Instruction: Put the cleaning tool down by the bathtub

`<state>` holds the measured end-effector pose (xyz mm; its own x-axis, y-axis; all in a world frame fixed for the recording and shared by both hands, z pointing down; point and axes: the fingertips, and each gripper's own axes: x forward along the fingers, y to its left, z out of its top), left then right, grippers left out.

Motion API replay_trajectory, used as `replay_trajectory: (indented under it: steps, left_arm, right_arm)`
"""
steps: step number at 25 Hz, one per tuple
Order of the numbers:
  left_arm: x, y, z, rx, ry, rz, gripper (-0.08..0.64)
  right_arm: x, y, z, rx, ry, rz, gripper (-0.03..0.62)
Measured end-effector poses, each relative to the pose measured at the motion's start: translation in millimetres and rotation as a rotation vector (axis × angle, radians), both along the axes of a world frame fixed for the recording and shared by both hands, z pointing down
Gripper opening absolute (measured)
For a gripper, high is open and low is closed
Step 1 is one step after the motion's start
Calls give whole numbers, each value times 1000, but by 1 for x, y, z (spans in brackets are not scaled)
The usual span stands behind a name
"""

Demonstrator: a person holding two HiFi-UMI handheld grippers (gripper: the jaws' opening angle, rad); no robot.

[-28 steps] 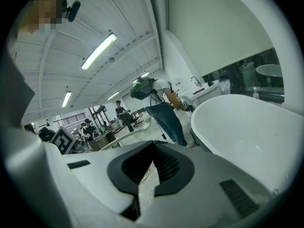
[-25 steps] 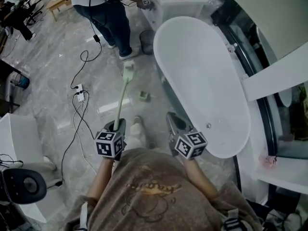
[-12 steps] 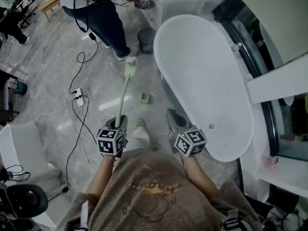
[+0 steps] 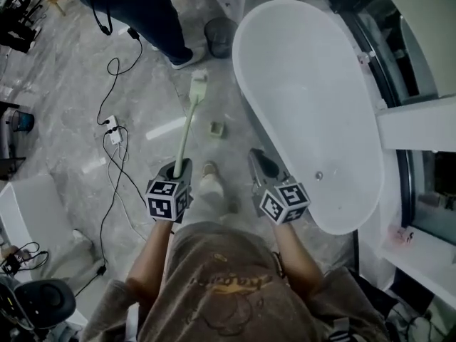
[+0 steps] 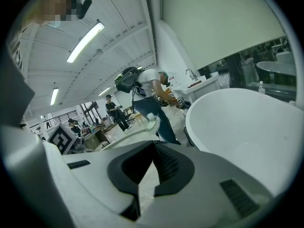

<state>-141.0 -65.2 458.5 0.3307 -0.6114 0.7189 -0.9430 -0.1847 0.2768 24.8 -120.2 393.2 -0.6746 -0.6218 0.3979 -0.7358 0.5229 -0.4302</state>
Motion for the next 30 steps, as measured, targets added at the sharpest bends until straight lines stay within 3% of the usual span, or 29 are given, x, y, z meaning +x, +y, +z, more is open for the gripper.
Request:
replay_trajectory:
  steps: [17, 30]
  left_arm:
    - [0, -26, 152, -169, 50, 41, -2]
    - [2, -44, 279, -286, 15, 80, -1]
  right_arm:
    - [-26, -22, 127, -75, 41, 7, 0]
    - [-33, -49, 222, -111, 53, 7, 0]
